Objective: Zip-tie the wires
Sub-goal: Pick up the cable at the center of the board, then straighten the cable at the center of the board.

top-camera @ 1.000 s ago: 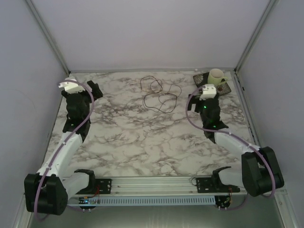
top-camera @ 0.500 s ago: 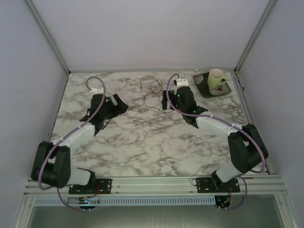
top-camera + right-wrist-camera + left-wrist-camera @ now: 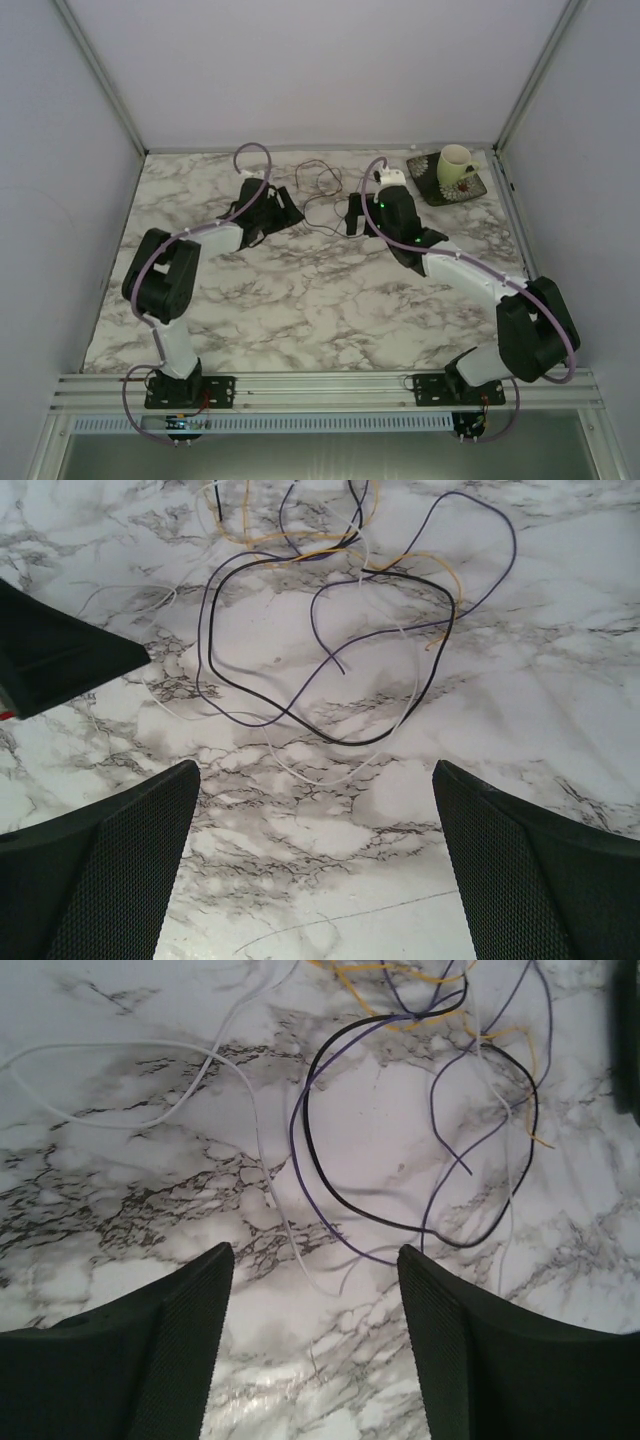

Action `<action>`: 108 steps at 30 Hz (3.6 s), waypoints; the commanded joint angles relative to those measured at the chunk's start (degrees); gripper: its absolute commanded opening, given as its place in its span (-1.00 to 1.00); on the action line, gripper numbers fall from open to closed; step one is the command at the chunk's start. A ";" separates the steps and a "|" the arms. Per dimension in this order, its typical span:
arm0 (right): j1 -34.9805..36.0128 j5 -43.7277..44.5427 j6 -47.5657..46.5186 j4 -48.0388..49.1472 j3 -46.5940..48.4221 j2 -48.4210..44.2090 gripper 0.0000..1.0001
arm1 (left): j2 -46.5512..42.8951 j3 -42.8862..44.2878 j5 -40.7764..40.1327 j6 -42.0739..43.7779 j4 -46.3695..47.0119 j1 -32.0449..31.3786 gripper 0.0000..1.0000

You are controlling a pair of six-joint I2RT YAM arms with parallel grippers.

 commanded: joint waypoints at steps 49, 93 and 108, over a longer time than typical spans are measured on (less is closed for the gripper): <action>6.24 -20.80 0.09 29.35 -12.01 -14.19 0.99 | -29.88 16.59 8.85 7.65 -20.45 -2.41 -1.00; 7.98 -25.65 -8.71 50.34 8.55 28.99 -0.08 | -29.18 42.55 5.64 1.53 -27.69 -2.48 -1.00; 5.09 -9.24 -14.90 22.48 4.02 3.86 -1.00 | -35.43 42.05 -15.24 8.46 -36.01 -1.89 -1.00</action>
